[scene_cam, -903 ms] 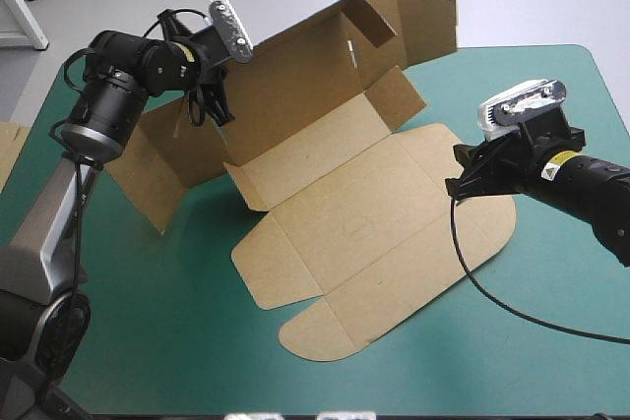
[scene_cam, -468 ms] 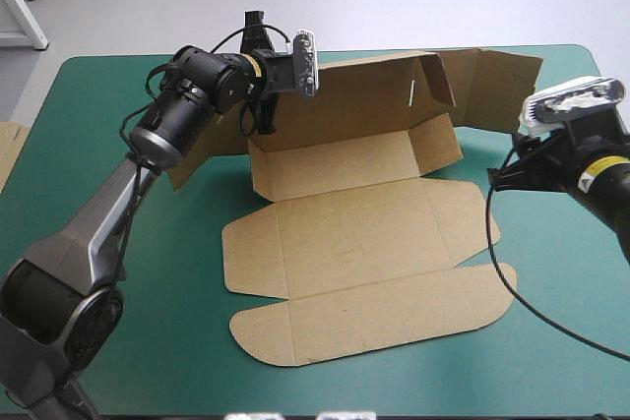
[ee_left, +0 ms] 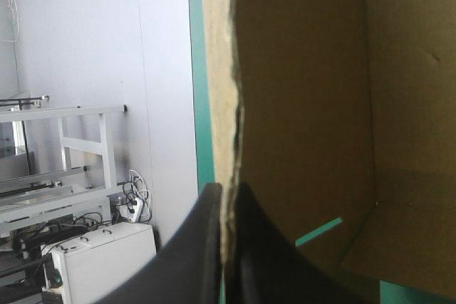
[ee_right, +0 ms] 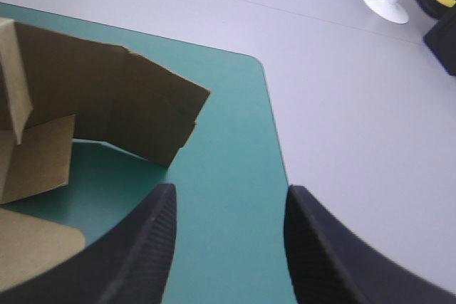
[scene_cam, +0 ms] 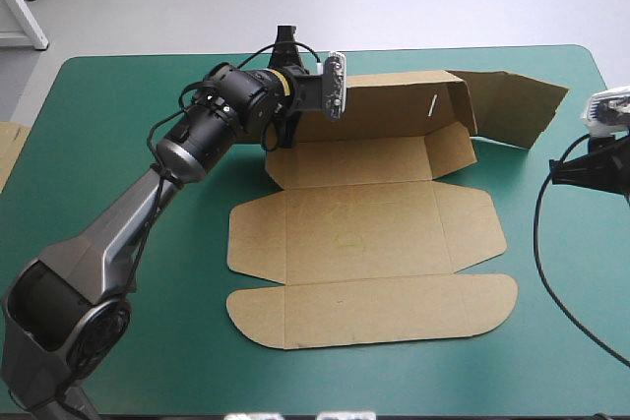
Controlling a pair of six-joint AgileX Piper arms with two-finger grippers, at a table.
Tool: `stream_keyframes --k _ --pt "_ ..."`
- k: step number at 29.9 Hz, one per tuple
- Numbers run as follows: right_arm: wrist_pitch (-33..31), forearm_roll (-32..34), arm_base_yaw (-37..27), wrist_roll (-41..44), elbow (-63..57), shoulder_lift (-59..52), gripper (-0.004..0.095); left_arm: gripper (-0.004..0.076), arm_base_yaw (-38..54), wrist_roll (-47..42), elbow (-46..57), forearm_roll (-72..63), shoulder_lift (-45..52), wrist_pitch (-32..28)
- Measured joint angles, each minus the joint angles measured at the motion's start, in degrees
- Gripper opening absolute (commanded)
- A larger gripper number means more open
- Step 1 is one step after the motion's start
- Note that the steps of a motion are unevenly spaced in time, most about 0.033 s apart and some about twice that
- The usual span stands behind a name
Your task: Fold the box
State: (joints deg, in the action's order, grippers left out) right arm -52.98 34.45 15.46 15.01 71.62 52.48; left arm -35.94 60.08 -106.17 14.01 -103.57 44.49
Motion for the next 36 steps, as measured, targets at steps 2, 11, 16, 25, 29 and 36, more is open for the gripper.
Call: stream_keyframes --k 2,11,16,25,29,36 --pt "0.0 2.4 0.0 1.0 0.0 0.0 0.0439 -0.001 -1.8 -3.5 1.6 4.4 0.0 -0.6" --pt "-1.2 4.2 0.0 2.5 0.0 0.0 0.0439 -0.001 -10.5 -22.1 5.0 22.0 0.1 -0.7" --pt "-2.5 4.2 -1.4 2.9 0.0 0.0 0.0439 -0.001 -12.9 -30.4 7.6 29.9 0.1 -0.5" --pt "-2.5 3.6 -4.2 2.8 0.0 0.7 0.0437 -0.001 -13.5 -36.4 22.2 41.3 4.4 -8.1" --pt "-2.5 2.2 -4.3 2.5 0.0 1.6 0.0433 -0.001 -13.5 -45.3 29.2 48.9 8.5 -12.5" --pt "-1.7 -2.9 -4.3 1.2 0.0 5.3 0.0421 -0.001 -13.6 -56.8 35.9 58.6 11.5 -14.4"
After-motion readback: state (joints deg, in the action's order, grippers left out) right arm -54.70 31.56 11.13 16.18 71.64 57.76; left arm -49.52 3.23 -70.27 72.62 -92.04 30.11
